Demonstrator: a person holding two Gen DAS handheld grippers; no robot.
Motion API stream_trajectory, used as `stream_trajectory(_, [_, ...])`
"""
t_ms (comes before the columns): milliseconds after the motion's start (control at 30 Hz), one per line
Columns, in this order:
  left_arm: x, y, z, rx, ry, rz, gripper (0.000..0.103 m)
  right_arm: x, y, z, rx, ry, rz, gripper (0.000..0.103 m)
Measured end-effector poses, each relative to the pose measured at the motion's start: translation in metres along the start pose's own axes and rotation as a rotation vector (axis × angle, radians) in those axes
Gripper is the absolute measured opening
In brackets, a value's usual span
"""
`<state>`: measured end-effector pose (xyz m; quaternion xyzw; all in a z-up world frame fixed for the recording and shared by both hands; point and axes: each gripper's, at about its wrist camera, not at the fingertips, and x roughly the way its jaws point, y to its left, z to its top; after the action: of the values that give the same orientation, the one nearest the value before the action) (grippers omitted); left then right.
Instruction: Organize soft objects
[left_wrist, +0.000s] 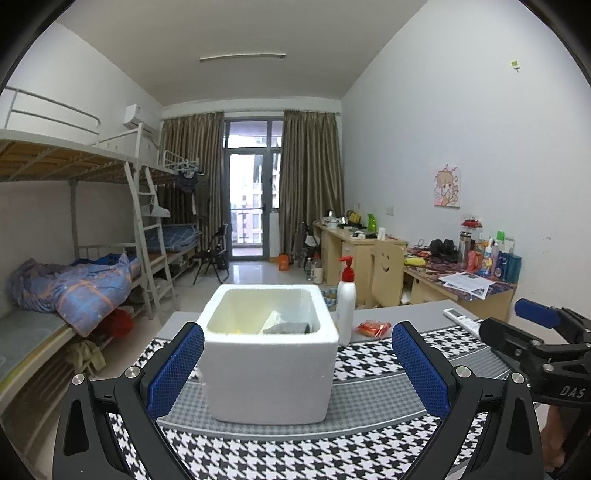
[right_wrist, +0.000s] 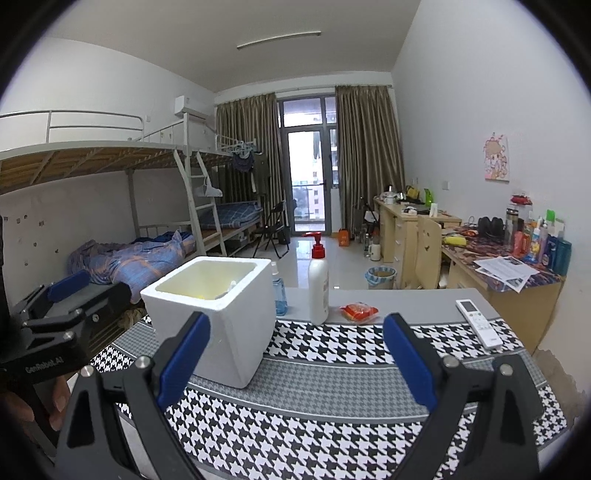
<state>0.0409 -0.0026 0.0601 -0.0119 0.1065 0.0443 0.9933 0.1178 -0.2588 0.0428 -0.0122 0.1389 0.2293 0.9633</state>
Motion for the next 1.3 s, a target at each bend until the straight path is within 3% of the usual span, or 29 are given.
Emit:
stream_trajectory(400, [-0.017,0.003,-0.026,-0.023,-0.049,0.016,0.102,-0.011,0.005,-0.028,-0.016,-0.07,-0.025,0.101])
stream_trajectory(767, [-0.016,0.002,-0.042,-0.005,-0.044,0.034,0.102,0.003,0.003,-0.045,-0.009,-0.033,-0.03,0.102])
stream_trajectory(1300, [-0.01,0.008,-0.056,-0.01,-0.042,0.001,0.102,0.003,0.002,-0.058,-0.009,-0.035,-0.033,0.102])
